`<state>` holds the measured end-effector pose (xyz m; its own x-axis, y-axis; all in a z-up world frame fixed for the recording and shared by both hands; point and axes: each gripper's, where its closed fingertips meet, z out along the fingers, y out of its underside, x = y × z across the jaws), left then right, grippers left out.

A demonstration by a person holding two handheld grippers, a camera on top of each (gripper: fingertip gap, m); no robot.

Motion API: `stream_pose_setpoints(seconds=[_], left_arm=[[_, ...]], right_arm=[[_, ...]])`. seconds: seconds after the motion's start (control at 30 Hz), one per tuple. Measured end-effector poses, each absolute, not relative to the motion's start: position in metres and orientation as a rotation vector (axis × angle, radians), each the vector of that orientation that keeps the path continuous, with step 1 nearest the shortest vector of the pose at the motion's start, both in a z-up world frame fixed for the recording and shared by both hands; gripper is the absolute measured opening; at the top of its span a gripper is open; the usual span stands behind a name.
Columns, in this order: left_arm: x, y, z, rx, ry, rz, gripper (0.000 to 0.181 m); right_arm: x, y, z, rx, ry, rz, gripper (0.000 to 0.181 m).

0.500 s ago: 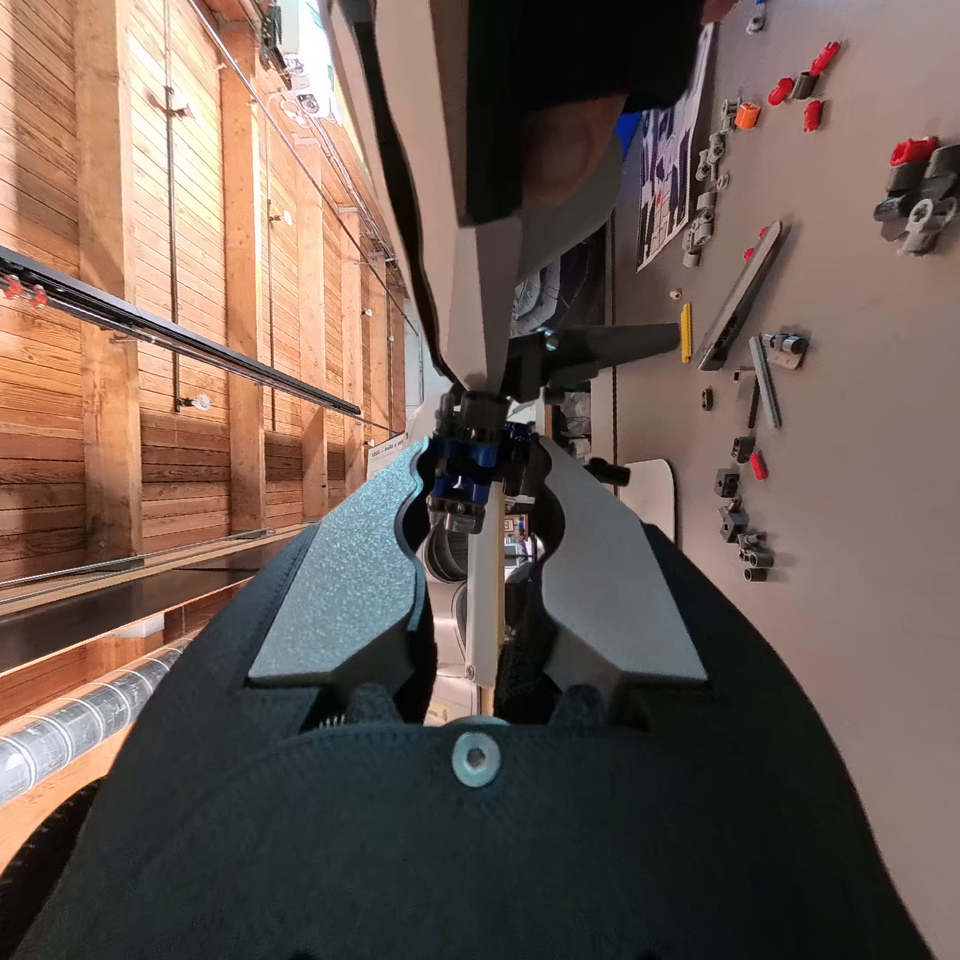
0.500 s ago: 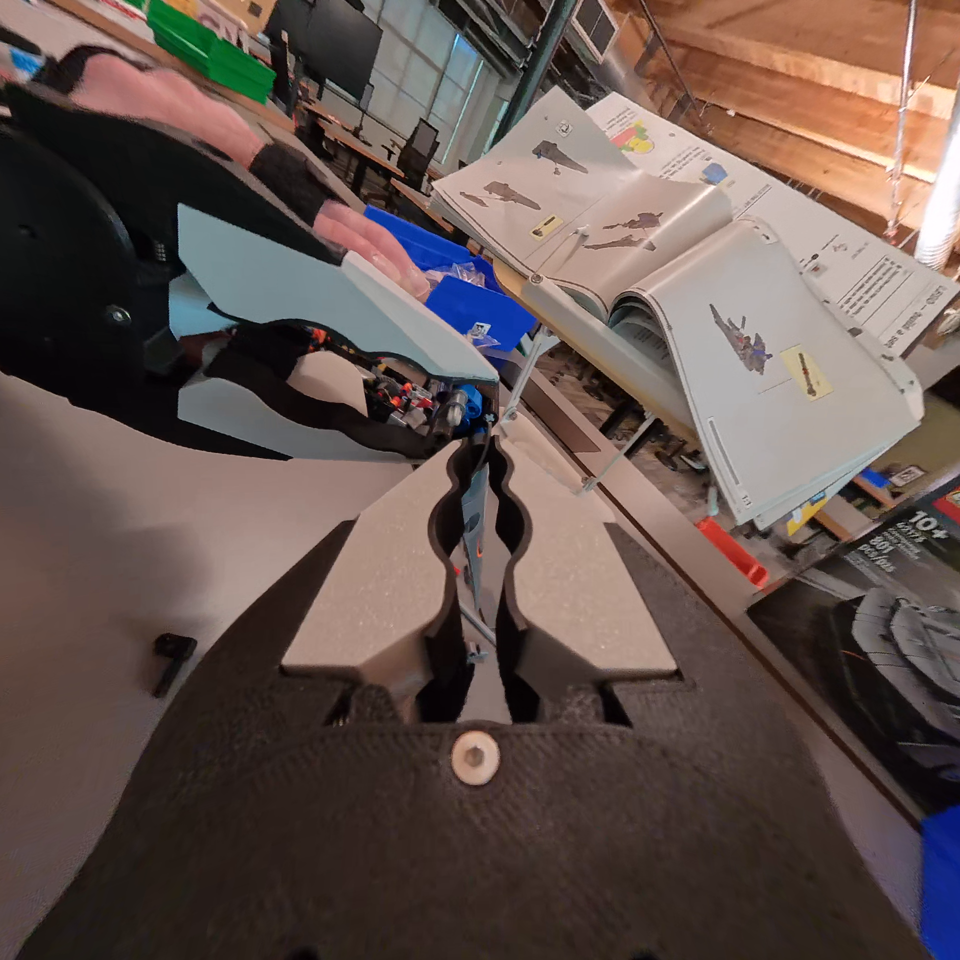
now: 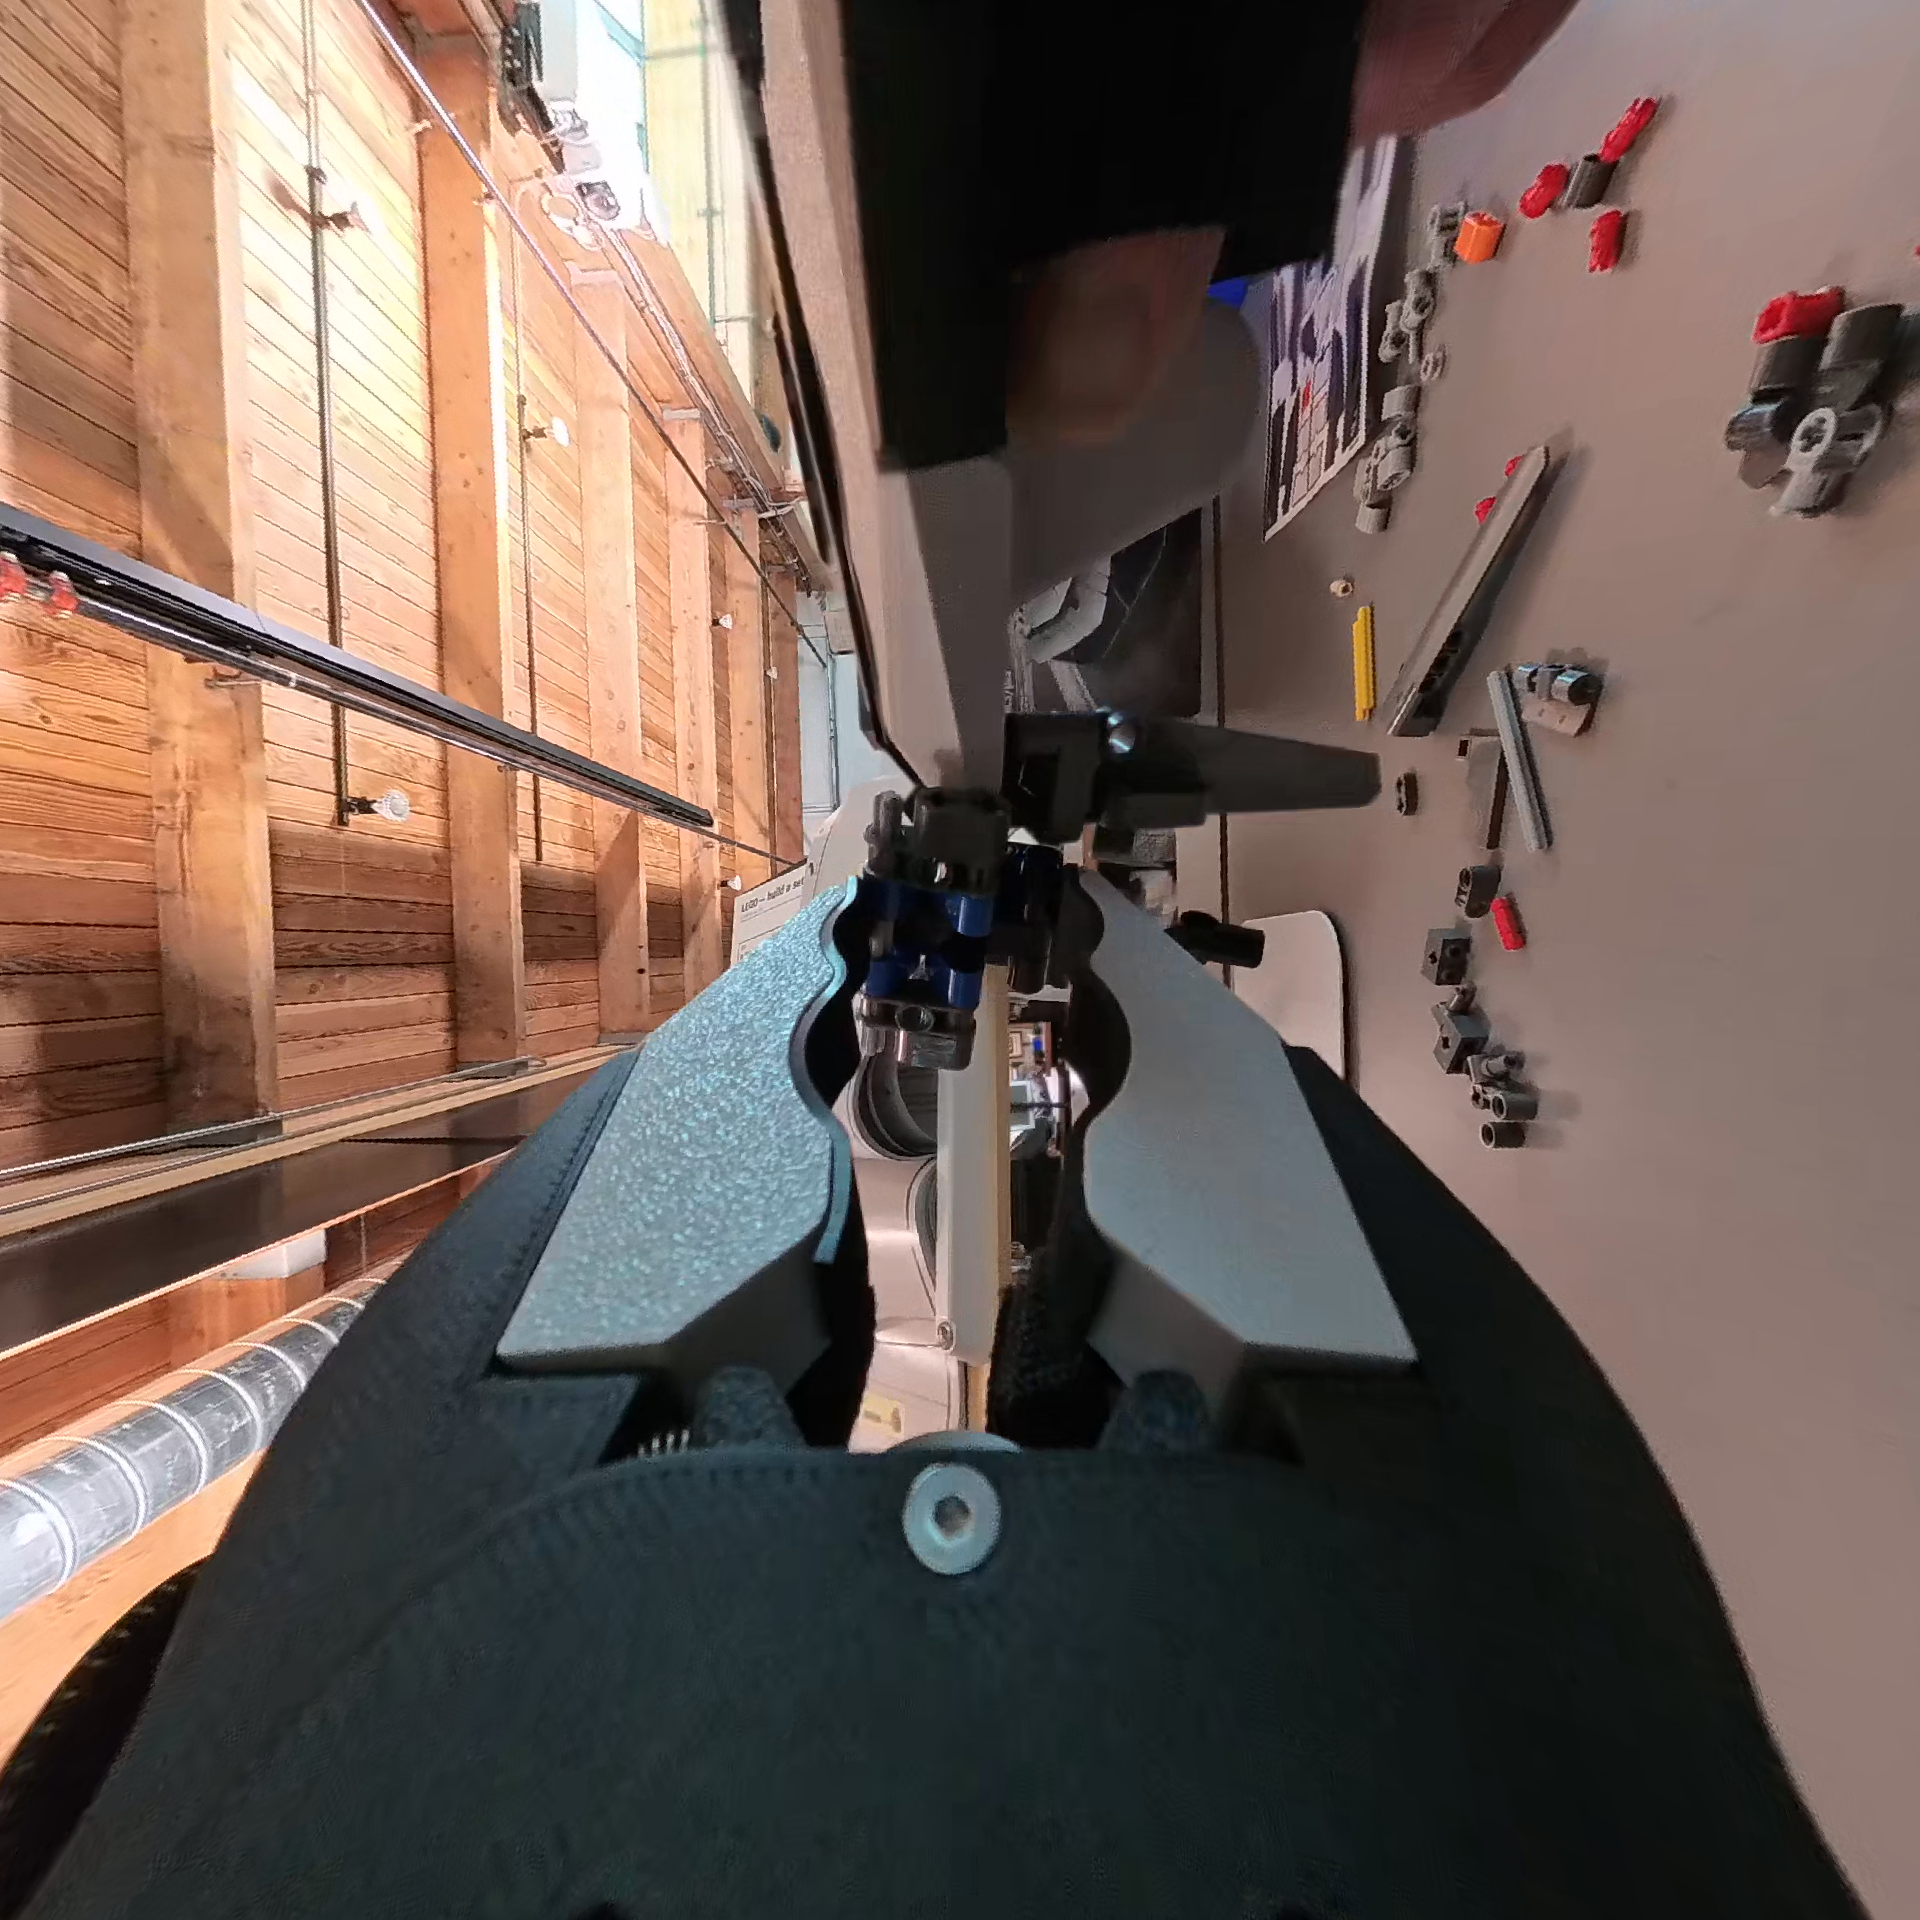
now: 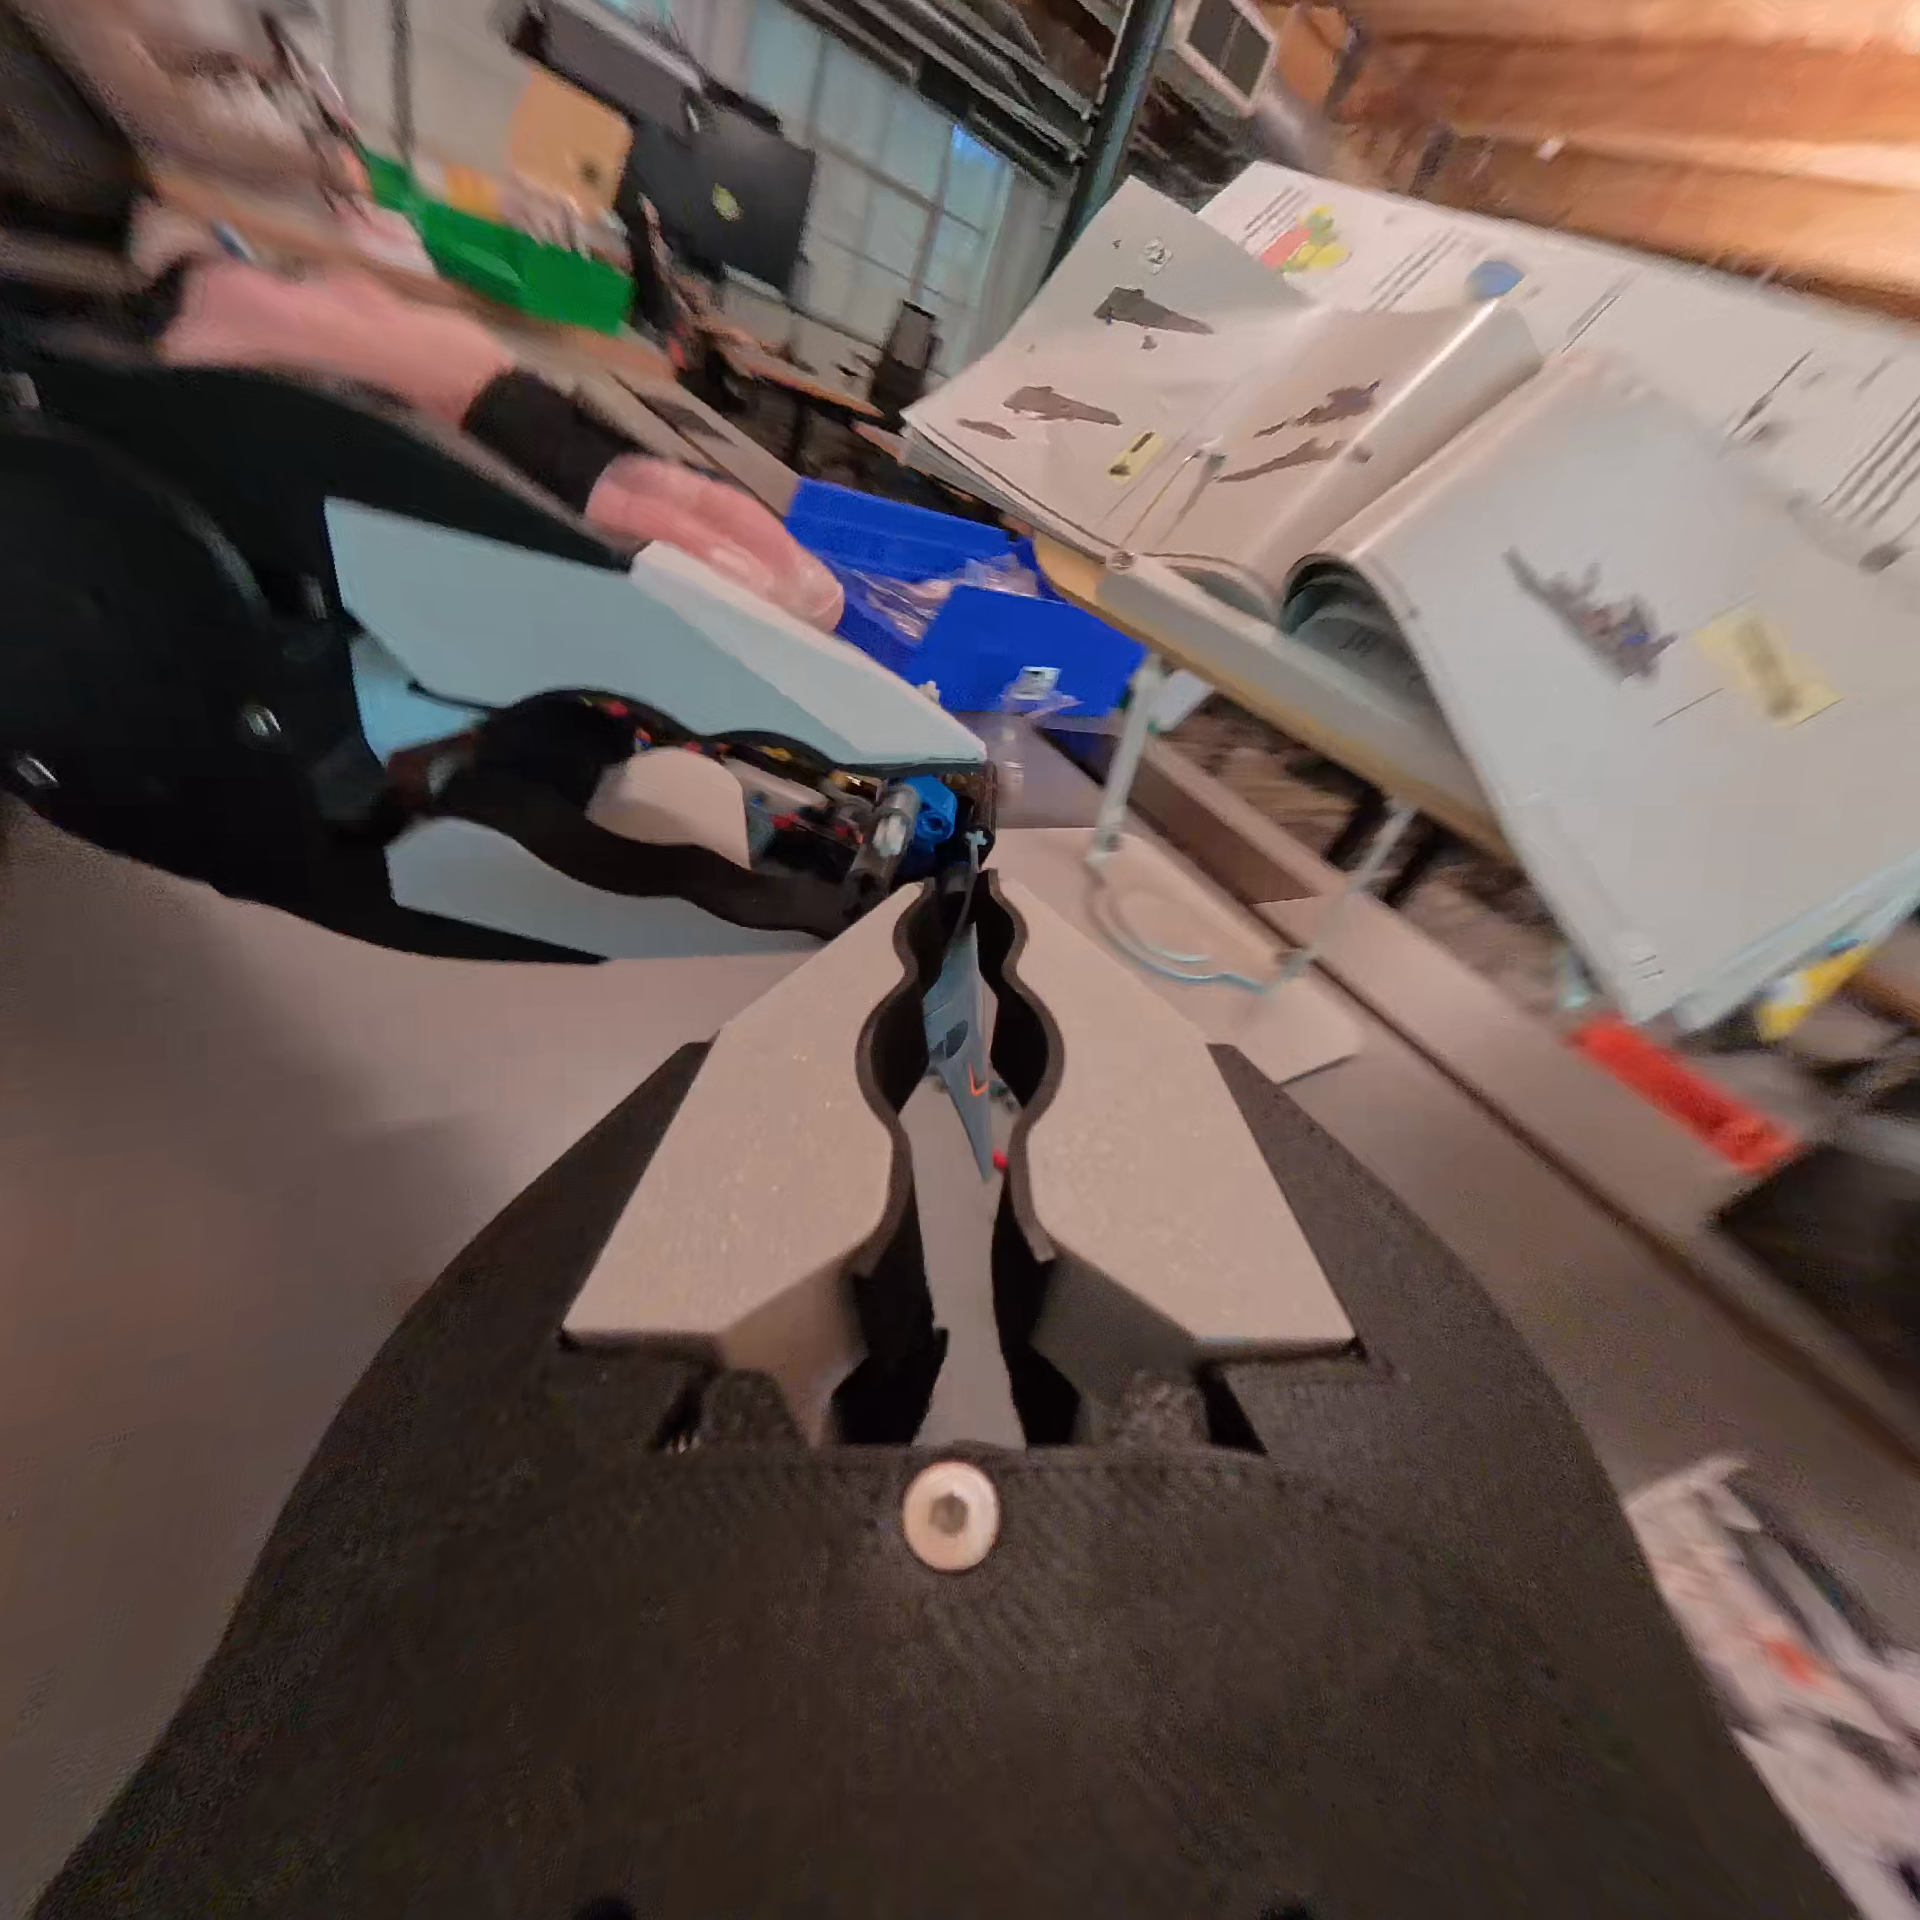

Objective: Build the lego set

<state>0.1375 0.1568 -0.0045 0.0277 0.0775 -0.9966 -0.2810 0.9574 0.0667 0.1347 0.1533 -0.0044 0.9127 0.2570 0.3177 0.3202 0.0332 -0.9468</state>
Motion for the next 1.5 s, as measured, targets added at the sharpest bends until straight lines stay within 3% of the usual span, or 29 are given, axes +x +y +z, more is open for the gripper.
stream_pose_setpoints(seconds=[0.6,1.23,1.33,1.43,1.5], left_arm=[[0.142,0.155,-0.004,-0.191,1.506,0.126,0.033],[0.132,0.141,0.013,-0.255,1.536,-0.244,0.033],[0.128,0.133,0.011,-0.220,1.558,-0.293,0.033],[0.124,0.122,0.012,-0.160,1.564,-0.318,0.033],[0.121,0.119,0.016,-0.135,1.536,-0.325,0.033]], right_arm=[[0.139,0.150,-0.002,-1.527,-0.491,0.022,0.008],[0.141,0.127,0.011,-1.465,-0.481,0.635,0.027],[0.135,0.122,0.010,-1.455,-0.509,0.751,0.037],[0.125,0.119,0.007,-1.461,-0.550,0.819,0.061],[0.118,0.112,0.007,-1.448,-0.601,0.844,0.062]])
